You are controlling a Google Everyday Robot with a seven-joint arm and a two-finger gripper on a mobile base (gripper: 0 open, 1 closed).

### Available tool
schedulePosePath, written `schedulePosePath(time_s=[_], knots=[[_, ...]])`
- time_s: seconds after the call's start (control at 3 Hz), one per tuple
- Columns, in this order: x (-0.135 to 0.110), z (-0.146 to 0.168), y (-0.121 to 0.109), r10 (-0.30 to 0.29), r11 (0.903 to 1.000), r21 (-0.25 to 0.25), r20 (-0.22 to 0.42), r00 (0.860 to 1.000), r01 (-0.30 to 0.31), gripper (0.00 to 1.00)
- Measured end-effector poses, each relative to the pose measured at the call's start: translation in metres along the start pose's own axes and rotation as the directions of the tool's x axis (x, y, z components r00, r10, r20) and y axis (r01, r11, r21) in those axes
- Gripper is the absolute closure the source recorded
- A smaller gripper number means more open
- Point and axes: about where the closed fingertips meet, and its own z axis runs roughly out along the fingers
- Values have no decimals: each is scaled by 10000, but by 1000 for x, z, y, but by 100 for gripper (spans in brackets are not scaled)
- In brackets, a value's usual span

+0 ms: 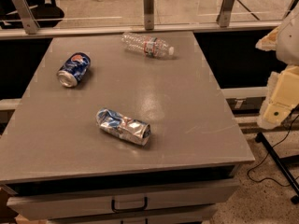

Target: Pick pepsi can

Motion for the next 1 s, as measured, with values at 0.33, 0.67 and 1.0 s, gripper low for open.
schedulePosePath(time_s=[0.33,0.67,1.0], knots=[[0,0,0,-2,10000,1,2,10000,2,0],[-22,14,1,-427,9990,-131,461,9980,433,0],[-79,45,2,-1554,9865,-255,1621,9745,1615,0]])
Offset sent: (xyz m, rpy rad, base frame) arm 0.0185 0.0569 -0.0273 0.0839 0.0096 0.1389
